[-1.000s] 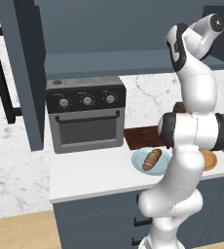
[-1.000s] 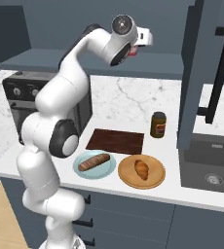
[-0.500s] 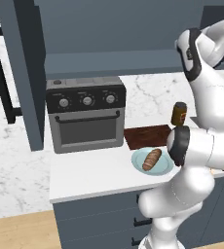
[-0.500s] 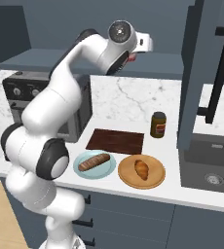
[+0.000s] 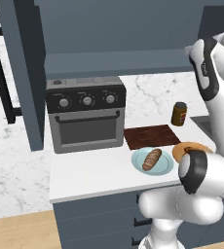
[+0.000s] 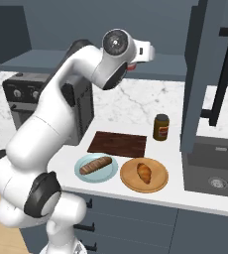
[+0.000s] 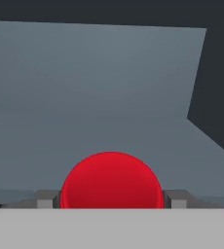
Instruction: From the different types of pastries on the counter, select a croissant and place it on the cutting board. Then retrieve a jar of jam from the cabinet and place it alongside the croissant on the cutting board.
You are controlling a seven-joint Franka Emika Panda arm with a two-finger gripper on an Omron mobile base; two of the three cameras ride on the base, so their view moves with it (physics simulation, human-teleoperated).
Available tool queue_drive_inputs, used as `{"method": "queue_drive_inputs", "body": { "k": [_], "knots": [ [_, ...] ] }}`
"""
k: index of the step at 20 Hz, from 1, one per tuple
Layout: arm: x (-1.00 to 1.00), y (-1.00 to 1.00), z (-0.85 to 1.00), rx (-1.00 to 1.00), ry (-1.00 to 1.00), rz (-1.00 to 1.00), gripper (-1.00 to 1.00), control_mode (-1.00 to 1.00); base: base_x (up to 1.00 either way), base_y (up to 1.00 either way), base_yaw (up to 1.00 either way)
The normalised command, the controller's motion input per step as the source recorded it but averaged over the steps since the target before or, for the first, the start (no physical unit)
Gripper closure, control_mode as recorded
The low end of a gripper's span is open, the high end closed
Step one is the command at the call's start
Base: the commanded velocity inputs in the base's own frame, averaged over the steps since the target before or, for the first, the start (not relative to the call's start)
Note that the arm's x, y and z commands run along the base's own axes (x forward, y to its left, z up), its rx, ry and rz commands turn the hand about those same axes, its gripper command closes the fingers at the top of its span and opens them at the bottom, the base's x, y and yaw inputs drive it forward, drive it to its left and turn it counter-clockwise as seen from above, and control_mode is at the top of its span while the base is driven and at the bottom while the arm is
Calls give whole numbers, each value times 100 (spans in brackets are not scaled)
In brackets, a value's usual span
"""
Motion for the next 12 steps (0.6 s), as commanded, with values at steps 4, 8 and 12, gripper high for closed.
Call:
{"method": "queue_drive_inputs", "body": {
  "k": [4,8,12],
  "knots": [
    [-80,0,0,-1,-2,0,100,-100,0,0,0],
    [-81,0,0,-1,-1,0,100,-100,0,0,0],
    [-76,0,-1,0,0,0,100,-100,0,0,0]
  ]
}}
